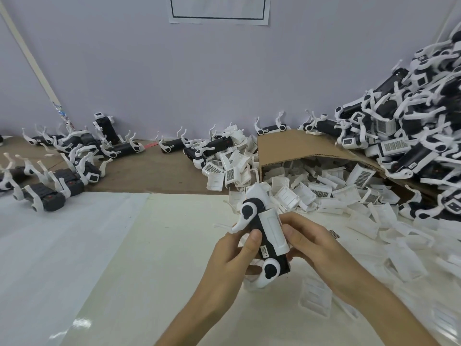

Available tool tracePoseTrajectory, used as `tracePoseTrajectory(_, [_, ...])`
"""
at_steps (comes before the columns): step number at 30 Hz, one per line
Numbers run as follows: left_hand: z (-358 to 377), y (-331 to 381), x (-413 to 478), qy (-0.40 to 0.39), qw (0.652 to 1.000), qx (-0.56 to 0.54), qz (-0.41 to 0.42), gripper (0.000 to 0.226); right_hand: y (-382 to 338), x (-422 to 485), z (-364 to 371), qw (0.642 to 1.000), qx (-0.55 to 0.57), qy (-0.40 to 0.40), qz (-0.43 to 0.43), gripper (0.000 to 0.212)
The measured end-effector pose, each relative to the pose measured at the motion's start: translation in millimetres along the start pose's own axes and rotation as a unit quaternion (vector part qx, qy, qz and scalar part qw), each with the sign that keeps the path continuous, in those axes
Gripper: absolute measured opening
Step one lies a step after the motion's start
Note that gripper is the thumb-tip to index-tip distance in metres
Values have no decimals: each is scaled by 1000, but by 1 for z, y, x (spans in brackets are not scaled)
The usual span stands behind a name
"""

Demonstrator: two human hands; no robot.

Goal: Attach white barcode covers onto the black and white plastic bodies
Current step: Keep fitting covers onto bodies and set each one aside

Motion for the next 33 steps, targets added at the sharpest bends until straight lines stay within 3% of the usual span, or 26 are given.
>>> tracePoseTrajectory(5, [1, 2, 0, 7, 1000, -17, 5, 29, 2, -6, 7, 998, 29, -46, 26, 38])
tracePoseTrajectory(11, [-1, 6, 4, 21, 999, -28, 5, 35, -3, -10, 13, 996, 55, -61, 33, 33])
tracePoseTrajectory(15, [1, 3, 1, -9, 1000, -12, 2, 38, -1, -11, 14, 995, 70, -59, 44, 42])
tracePoseTrajectory(18, [4, 10, -3, -24, 1000, -3, 14, 37, -4, -10, 15, 996, 58, -57, 26, 34])
tracePoseTrajectory(22, [9, 8, -6, -33, 997, 55, 41, 35, -7, -8, 16, 999, 23, -33, -21, 45])
tracePoseTrajectory(27, [8, 6, -5, -22, 993, 101, 61, 31, -3, -7, 14, 998, -4, -14, -60, 34])
tracePoseTrajectory(33, [10, 8, -7, -27, 997, 62, 40, 37, -4, -8, 14, 998, 24, -21, -61, 19])
Point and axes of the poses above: each hand's wrist, its own x-axis towards the middle knuckle, its own z-axis out of the palm, y = z × x, the point moved 4 cm from there along x, towards the middle knuckle, and after that the axes turned 14 degrees about y, right-handed, at the moved point
